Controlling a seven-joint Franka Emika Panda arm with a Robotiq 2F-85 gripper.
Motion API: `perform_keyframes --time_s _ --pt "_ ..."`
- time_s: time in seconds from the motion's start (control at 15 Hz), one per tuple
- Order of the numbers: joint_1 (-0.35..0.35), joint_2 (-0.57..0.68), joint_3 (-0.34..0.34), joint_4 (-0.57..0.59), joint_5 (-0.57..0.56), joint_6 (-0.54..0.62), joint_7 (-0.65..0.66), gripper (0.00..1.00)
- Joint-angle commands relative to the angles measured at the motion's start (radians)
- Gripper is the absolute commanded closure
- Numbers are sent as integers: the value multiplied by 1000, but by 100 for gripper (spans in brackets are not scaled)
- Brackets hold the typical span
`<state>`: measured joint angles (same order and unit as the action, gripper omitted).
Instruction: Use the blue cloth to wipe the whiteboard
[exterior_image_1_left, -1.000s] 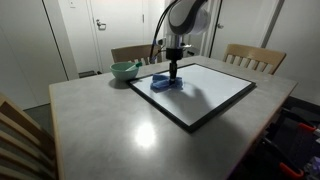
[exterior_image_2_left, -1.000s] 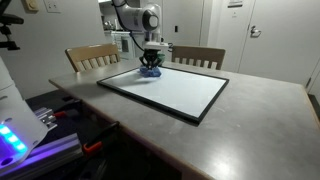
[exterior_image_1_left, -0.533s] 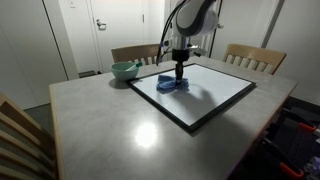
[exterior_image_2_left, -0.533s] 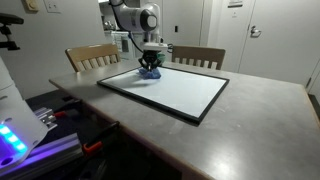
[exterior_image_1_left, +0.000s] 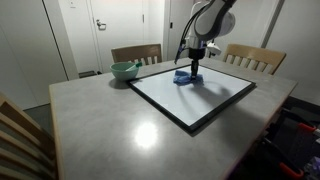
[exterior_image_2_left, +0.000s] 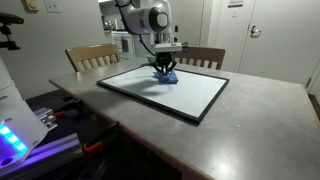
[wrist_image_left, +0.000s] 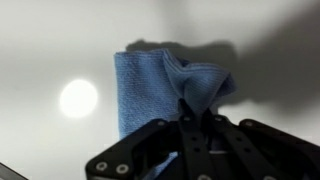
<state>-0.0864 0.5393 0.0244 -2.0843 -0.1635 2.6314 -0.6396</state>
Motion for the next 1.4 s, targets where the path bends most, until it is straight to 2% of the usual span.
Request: perform_keyframes --time_s 0.0,0.2,0.4,0.53,0.67,0.93,1.2,1.33 --pt "-37 -8 27 -39 6 5 -2 97" --pt "-53 -4 105 -36 49 12 -47 97" --pt "-70 -4 207 -27 120 -38 -124 97" --pt "-66 -8 245 -27 163 -74 -160 97" --pt "-59 -13 251 -31 186 -95 -170 97" --pt "-33 -48 154 -73 126 -92 -103 97" --pt "-25 -64 41 -110 43 -13 -22 97" --pt "-21 -50 8 -102 5 12 18 97"
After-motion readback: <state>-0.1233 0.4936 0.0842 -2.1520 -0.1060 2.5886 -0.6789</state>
